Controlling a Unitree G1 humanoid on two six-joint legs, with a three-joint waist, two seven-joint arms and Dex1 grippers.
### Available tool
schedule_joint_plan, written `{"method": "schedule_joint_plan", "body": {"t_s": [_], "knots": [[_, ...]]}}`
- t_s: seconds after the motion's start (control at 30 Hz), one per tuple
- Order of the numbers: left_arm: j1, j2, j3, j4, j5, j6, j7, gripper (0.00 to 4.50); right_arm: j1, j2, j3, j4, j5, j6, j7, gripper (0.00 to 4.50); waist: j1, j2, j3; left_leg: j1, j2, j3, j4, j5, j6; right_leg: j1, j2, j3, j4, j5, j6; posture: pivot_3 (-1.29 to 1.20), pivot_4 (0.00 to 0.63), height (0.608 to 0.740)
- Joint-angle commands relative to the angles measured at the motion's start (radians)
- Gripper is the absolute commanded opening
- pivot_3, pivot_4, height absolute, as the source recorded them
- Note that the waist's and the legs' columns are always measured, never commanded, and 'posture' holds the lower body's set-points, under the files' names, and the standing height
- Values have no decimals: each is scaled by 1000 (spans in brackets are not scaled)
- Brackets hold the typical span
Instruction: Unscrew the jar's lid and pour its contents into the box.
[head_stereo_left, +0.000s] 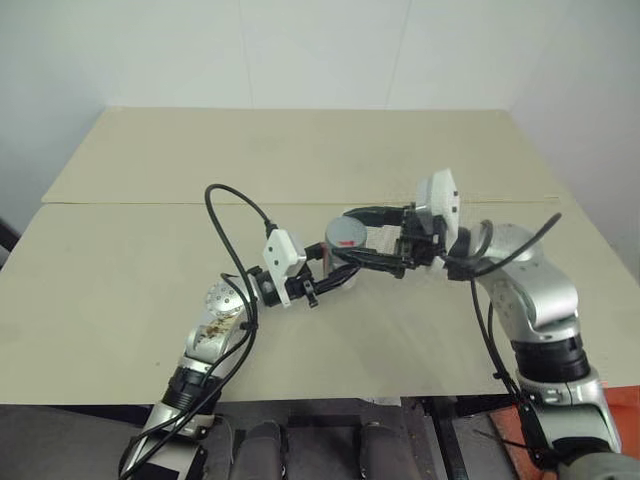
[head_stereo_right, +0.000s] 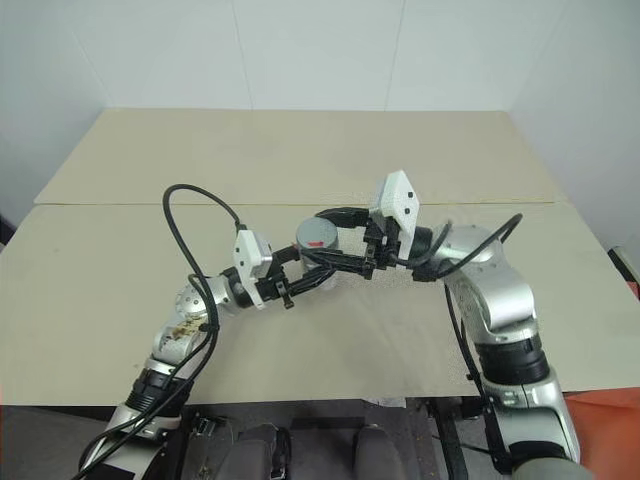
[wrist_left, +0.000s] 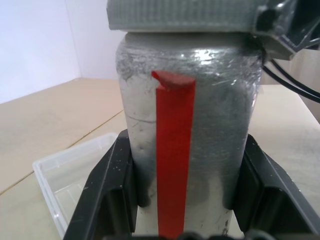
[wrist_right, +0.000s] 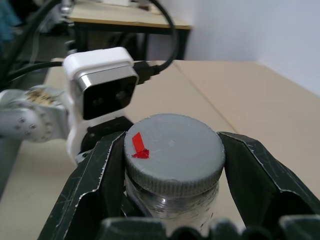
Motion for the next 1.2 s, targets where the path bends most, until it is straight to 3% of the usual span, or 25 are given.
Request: {"method": "schedule_joint_plan", "body": {"t_s": [0.03, 0.3, 0.7, 0.77, 0.87, 1.07, 1.2], "knots": [[-5, -12, -14, -59, -10, -26, -15, 2021, -88, 2, 17, 129, 20, -70, 164, 2805, 1, 0, 0, 0, 0, 0, 0, 0, 0, 0, 0, 0, 0, 0, 0, 0, 150, 740], [8, -12, -20, -70, -5, -25, -16, 2021, -298, 9, 70, 449, -11, -155, 475, 2805, 1, 0, 0, 0, 0, 0, 0, 0, 0, -1, 0, 0, 0, 0, 0, 0, 150, 740], [3, -21, -26, -65, 3, -33, 2, 2021, -407, -7, 214, 644, 72, -301, 494, 2805, 2, 0, 0, 0, 0, 0, 0, 0, 0, -1, -1, 0, 0, 0, -1, 0, 150, 740], [2, -23, -24, -60, 10, -37, 9, 2021, -406, -1, 199, 654, 67, -302, 494, 3536, 2, 0, 0, 0, 0, 0, 0, 0, 0, -1, -1, 0, 0, 0, -1, 0, 150, 740], [6, -25, -19, -52, 14, -43, 13, 2021, -370, -6, 124, 604, 103, -255, 483, 4486, 4, 0, 0, 0, 0, 0, 0, 0, 0, -1, -1, 0, 0, 0, -1, 0, 150, 740], [1, -16, -9, -25, 11, -58, -3, 2021, -208, -57, 4, 378, 136, -192, 407, 4486, 10, 0, 0, -1, 1, 0, -1, 0, 0, -2, -2, -1, 0, 0, -1, 0, 150, 740], [-5, -24, -8, -6, 26, -68, 13, 2021, -79, -59, -77, 168, 125, -153, 213, 4486, 14, 0, 0, -1, 1, 0, 0, 0, 0, -3, -2, 0, 0, 0, -1, 0, 150, 740]]}}
